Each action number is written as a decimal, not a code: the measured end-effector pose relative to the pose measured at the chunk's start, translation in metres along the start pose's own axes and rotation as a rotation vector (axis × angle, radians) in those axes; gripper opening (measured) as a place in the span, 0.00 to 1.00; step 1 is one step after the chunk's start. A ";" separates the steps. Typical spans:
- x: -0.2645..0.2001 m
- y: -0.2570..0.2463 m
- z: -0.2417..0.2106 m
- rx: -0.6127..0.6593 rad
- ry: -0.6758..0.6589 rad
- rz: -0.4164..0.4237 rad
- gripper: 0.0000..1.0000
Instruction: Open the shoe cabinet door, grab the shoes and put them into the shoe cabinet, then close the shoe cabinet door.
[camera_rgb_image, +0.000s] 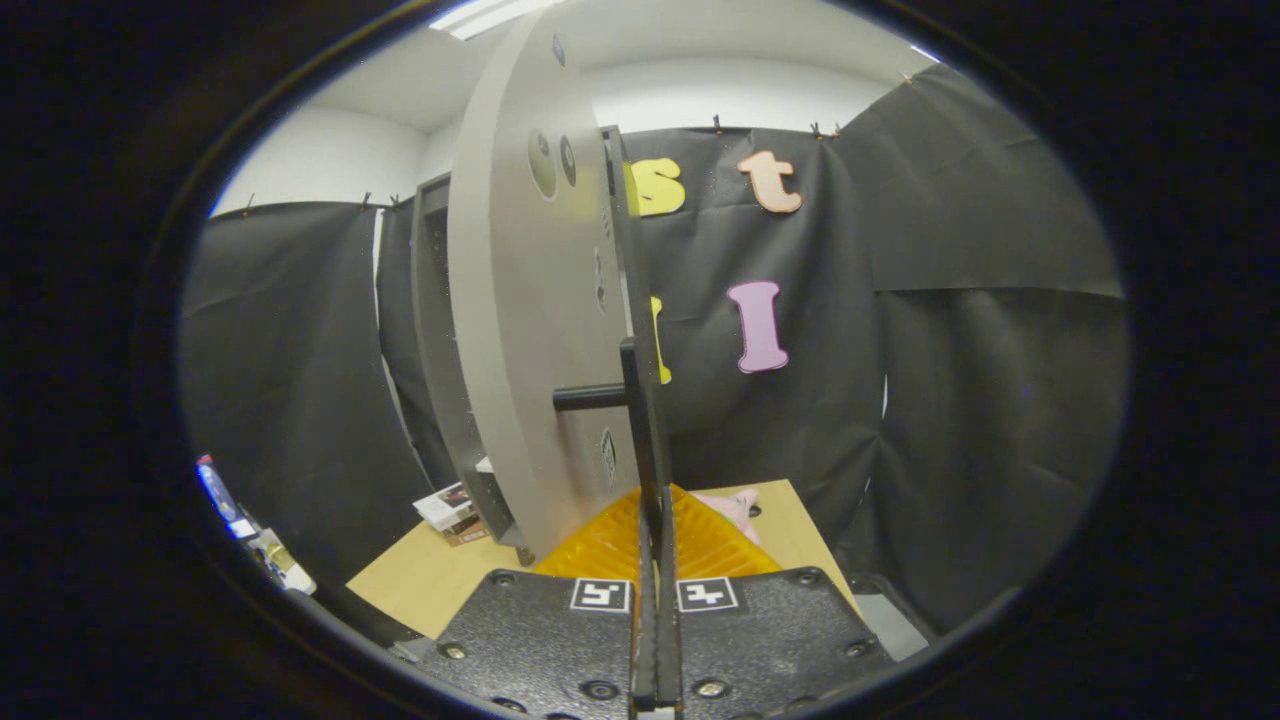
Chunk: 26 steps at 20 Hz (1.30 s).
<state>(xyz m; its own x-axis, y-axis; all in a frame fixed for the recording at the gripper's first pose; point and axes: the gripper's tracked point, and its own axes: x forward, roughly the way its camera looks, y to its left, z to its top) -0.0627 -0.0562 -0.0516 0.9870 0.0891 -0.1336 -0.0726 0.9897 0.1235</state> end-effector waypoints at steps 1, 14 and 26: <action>-0.004 -0.001 -0.002 -0.002 0.004 0.000 0.04; -0.088 0.012 -0.032 0.010 -0.025 -0.121 0.47; -0.075 0.142 -0.142 -0.139 0.025 -0.157 1.00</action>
<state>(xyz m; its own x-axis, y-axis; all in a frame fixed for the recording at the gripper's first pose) -0.1676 0.0938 -0.1633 0.9840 -0.0669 -0.1654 0.0614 0.9974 -0.0378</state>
